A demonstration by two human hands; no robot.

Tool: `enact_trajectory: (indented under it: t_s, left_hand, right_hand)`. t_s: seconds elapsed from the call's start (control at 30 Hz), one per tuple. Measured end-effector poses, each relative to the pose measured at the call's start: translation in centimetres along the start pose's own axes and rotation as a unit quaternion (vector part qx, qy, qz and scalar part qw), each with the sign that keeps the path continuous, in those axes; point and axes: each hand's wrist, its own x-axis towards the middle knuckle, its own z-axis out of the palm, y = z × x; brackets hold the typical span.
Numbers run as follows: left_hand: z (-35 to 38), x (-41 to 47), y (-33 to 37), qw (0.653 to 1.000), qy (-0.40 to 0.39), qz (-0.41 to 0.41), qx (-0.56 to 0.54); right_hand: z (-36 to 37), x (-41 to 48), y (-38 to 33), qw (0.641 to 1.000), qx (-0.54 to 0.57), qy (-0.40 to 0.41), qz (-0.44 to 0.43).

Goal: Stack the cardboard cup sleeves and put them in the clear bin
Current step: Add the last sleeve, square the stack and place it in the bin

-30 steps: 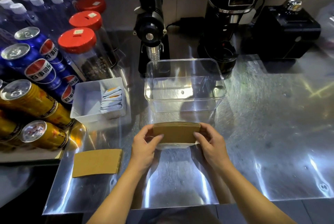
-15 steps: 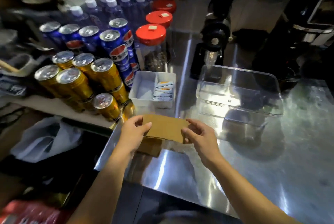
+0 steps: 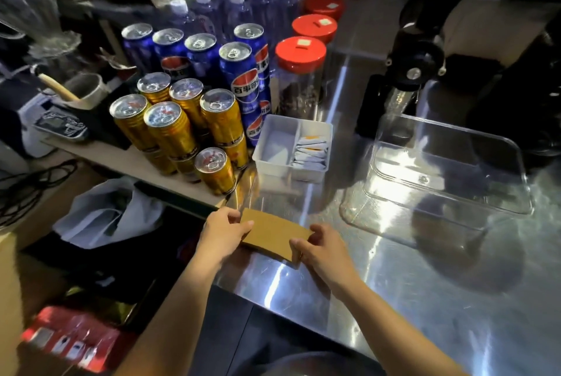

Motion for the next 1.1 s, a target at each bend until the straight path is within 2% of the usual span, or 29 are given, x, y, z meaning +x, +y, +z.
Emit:
enact_trajectory:
  t_s: [0.23,0.33,0.47,0.67,0.8,0.9,1.1]
  left_hand:
    - [0.0,0.7,0.9,0.986,-0.142,-0.057,-0.065]
    - [0.8,0.5,1.6,0.979,-0.173,-0.057,-0.091]
    - [3.7,-0.7,3.0,0.956,-0.252,-0.035,-0.146]
    - [11.5,-3.0,6.4,0.920,-0.341,0.042,-0.188]
    - [15.4,-3.8,8.0,0.906,-0.369,0.103,-0.182]
    - [17.2,-4.2,8.5,0.903,-0.358,0.172,-0.163]
    - [18.9,-5.3,7.4,0.903,-0.348,0.215,-0.131]
  right_hand:
    - [0.0,0.8,-1.0,0.998,-0.017,0.007,0.064]
    - [-1.4,0.5,-0.9,0.994,0.067,0.000,0.084]
    - [-5.6,-0.2,-0.1,0.978,0.188,-0.011,0.095]
    - [-12.8,-2.8,2.0,0.955,0.275,0.099,0.056]
    - [-15.9,-4.4,2.9,0.950,0.271,0.154,-0.003]
    - [-17.5,-5.2,4.2,0.957,0.212,0.196,-0.029]
    - [-18.0,-5.3,6.9,0.959,0.129,0.238,-0.079]
